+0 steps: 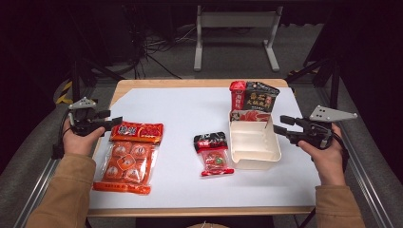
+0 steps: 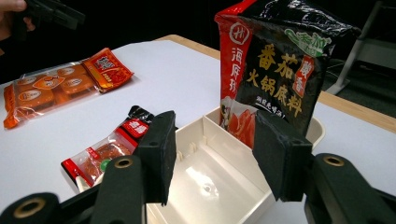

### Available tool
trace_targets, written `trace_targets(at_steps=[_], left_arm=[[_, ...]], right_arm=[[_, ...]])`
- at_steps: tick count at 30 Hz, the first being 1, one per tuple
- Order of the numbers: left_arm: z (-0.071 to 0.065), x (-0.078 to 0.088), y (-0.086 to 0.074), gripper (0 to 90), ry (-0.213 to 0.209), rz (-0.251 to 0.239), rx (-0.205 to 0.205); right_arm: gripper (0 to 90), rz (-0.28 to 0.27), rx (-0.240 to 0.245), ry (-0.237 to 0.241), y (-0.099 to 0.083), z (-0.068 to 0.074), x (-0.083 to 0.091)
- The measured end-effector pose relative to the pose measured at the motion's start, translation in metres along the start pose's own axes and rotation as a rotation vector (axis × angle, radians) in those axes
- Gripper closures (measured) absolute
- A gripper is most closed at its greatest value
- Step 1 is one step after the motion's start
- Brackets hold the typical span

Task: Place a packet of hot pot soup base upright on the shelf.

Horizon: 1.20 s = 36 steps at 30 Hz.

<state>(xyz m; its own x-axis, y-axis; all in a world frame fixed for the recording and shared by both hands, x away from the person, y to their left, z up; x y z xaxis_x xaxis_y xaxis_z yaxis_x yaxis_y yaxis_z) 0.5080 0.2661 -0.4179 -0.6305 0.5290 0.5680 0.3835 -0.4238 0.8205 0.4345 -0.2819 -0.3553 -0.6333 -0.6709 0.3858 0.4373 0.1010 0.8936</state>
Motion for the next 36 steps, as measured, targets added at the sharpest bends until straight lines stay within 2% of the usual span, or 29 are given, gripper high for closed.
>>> trace_targets(at_steps=[8, 10, 12, 17, 21, 27, 30, 36], left_arm=[[0.019, -0.011, -0.017, 35.8, 0.036, 0.035, 0.026], [0.023, -0.015, -0.022, 36.8, 0.040, 0.025, 0.042], [0.027, -0.019, -0.028, 36.9, 0.042, 0.043, 0.047], [0.033, -0.028, -0.043, 36.9, 0.028, 0.083, 0.076], [0.037, -0.035, -0.049, 36.5, 0.022, 0.096, 0.092], [0.039, -0.046, -0.058, 34.9, -0.001, 0.132, 0.097], [0.039, -0.051, -0.062, 34.7, -0.009, 0.144, 0.126], [0.039, -0.055, -0.068, 34.8, -0.035, 0.160, 0.139]], right_arm=[[47.7, 0.002, -0.004, 0.007, -0.001, 0.001, -0.001], [47.1, 0.004, -0.003, 0.008, -0.001, 0.001, -0.001], [46.6, 0.006, -0.006, 0.009, -0.002, 0.002, -0.002], [46.0, 0.010, -0.006, 0.004, -0.004, 0.001, -0.003], [45.0, 0.016, -0.009, 0.004, -0.006, 0.002, -0.004], [44.8, 0.023, -0.011, -0.004, -0.010, 0.000, -0.003], [44.7, 0.021, -0.014, -0.003, -0.011, -0.001, -0.002], [44.4, 0.025, -0.015, -0.002, -0.013, -0.001, -0.002]])
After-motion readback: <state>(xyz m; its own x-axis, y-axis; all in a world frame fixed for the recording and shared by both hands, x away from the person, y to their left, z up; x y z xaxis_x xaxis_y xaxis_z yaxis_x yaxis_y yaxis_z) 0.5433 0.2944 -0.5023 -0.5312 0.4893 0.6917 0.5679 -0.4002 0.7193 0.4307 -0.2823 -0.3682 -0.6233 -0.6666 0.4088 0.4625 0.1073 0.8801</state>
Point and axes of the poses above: each handheld gripper's, and its own axes: x roughly backward along the jaws, y roughly out of its top, z roughly to its left, the point moved 9 cm from there along -x, roughly forward along the jaws, and after that the axes turned 14 degrees about -x, right-handed, at the moved point
